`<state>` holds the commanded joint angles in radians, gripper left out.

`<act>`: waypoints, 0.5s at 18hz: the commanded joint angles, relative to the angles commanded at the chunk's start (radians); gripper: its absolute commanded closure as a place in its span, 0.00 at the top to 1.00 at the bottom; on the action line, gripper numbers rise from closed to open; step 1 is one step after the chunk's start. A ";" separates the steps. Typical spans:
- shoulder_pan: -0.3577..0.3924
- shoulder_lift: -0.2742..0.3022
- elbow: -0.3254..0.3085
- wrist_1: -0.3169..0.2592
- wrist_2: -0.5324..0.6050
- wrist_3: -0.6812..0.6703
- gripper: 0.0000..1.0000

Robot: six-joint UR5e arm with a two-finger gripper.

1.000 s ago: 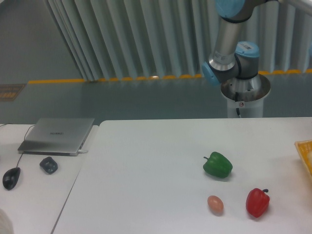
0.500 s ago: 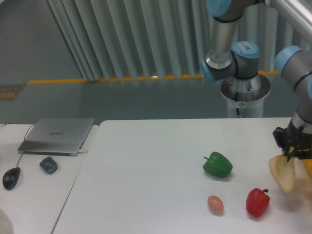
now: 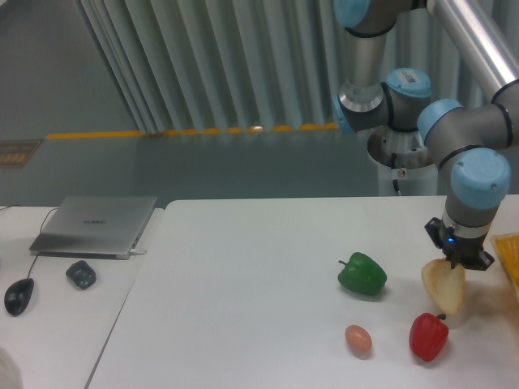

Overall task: Place the triangular bread on the table
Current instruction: 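Lift the bread slice out of the tray and carry it over the table, then lower the bread slice onto the table beside the red pepper and release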

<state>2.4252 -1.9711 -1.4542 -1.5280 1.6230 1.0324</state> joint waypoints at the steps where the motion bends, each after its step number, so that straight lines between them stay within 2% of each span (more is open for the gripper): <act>1: 0.005 0.004 -0.006 0.026 0.002 0.000 1.00; 4: -0.002 0.003 -0.009 0.037 0.024 -0.005 1.00; 5: 0.000 0.003 -0.009 0.060 0.025 0.000 1.00; 6: 0.000 0.009 -0.011 0.110 0.022 0.002 1.00; 9: 0.008 0.014 -0.002 0.132 0.023 0.002 1.00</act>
<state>2.4329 -1.9574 -1.4558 -1.3960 1.6459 1.0339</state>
